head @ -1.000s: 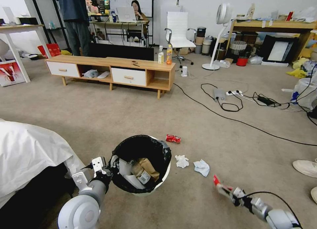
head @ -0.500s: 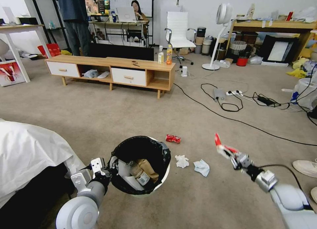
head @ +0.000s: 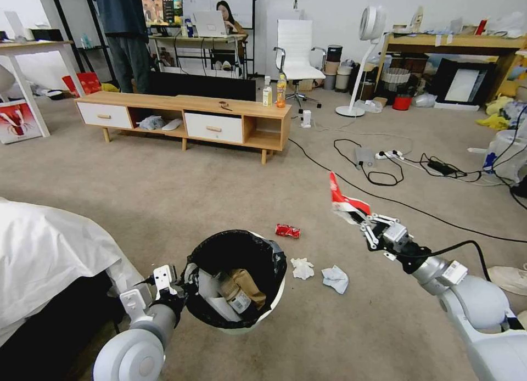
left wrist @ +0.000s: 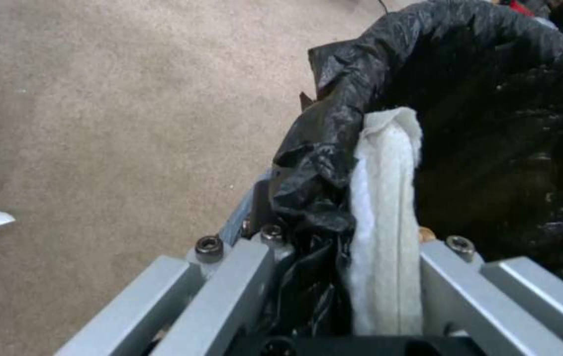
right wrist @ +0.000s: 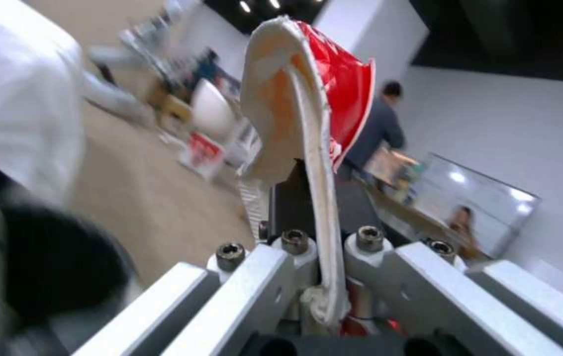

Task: Pick up the trash bin and place the garbage on the floor into it.

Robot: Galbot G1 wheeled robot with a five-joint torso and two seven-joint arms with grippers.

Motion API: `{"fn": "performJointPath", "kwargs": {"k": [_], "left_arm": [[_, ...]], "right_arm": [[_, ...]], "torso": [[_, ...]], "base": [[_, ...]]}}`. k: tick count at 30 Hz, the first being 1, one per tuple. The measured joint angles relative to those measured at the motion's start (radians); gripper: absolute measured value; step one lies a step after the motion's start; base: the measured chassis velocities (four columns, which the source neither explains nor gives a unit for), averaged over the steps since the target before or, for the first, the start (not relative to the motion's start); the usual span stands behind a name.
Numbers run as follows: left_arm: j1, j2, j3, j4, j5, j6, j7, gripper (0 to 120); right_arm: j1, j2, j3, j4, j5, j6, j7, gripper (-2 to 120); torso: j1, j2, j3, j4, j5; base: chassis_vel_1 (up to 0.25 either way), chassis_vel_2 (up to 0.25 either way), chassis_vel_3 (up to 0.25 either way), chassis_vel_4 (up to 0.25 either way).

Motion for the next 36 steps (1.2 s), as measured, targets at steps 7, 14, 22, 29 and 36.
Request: {"fn": "performJointPath", "kwargs": {"k": [7, 14, 22, 29, 36], "left_arm": [[-0.013, -0.004, 0.021, 0.020, 0.007, 0.001, 0.000, 7], [-0.038, -0.015, 0.043, 0.040, 0.013, 0.001, -0.002, 7], [-0.051, -0.023, 0.068, 0.061, 0.022, -0.001, -0.002, 7], [-0.073, -0.027, 0.095, 0.079, 0.013, -0.002, -0.009, 7], [-0.082, -0.029, 0.117, 0.088, 0.008, -0.002, -0.013, 7]], "right_arm": [[0.008, -0.041, -0.111, 0.104, 0.103, -0.056, 0.019, 0], [0.010, -0.054, -0.261, 0.107, 0.127, -0.062, 0.023, 0], [0.012, -0.051, -0.386, 0.077, 0.127, -0.068, 0.025, 0], [0.014, -0.045, -0.452, 0.030, 0.124, -0.073, 0.027, 0], [0.014, -0.035, -0.479, 0.000, 0.110, -0.072, 0.030, 0]], "torso": [[0.000, 0.000, 0.000, -0.0001, -0.0001], [0.000, 0.000, 0.000, 0.0000, -0.0001], [0.000, 0.000, 0.000, 0.0001, 0.0000], [0.000, 0.000, 0.000, 0.0000, 0.0000], [0.000, 0.000, 0.000, 0.0000, 0.0001]], "base": [[0.000, 0.000, 0.000, 0.000], [0.000, 0.000, 0.000, 0.000], [0.000, 0.000, 0.000, 0.000], [0.000, 0.000, 0.000, 0.000], [0.000, 0.000, 0.000, 0.000]]}}
